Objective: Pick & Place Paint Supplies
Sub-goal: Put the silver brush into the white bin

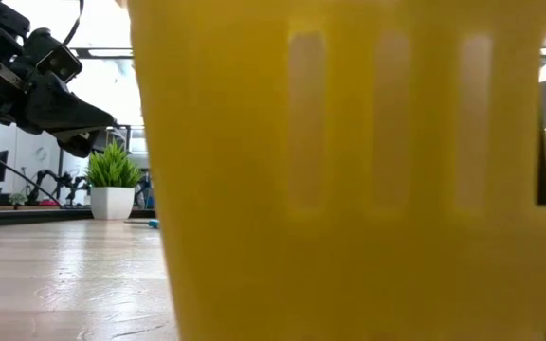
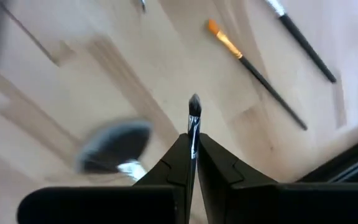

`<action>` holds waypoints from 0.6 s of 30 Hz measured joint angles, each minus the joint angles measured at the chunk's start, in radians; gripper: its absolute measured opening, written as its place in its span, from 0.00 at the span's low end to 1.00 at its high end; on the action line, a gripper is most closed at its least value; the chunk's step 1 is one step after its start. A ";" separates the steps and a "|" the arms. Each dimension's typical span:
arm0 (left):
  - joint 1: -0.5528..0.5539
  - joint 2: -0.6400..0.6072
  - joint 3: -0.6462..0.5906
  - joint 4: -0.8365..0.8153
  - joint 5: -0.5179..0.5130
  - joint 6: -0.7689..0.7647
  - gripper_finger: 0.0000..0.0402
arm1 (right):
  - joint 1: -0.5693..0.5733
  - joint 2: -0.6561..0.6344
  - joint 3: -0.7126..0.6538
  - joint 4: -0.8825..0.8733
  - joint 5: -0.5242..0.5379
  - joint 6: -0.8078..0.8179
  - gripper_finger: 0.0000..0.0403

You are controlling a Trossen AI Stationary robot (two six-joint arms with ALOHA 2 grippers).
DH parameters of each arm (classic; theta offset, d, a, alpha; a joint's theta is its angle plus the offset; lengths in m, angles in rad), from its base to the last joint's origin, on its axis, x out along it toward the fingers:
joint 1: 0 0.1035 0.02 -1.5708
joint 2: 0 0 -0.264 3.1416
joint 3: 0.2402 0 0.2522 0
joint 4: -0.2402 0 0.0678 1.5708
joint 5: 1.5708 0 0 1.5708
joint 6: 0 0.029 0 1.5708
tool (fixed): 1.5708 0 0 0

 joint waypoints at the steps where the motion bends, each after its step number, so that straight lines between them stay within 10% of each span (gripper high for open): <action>1: 0.000 0.000 0.000 0.000 0.000 0.000 0.00 | 0.009 -0.014 0.017 -0.004 -0.010 0.050 0.04; 18: 0.000 0.000 0.000 0.000 0.000 0.000 0.00 | 0.312 -0.218 0.147 -0.172 -0.264 0.730 0.04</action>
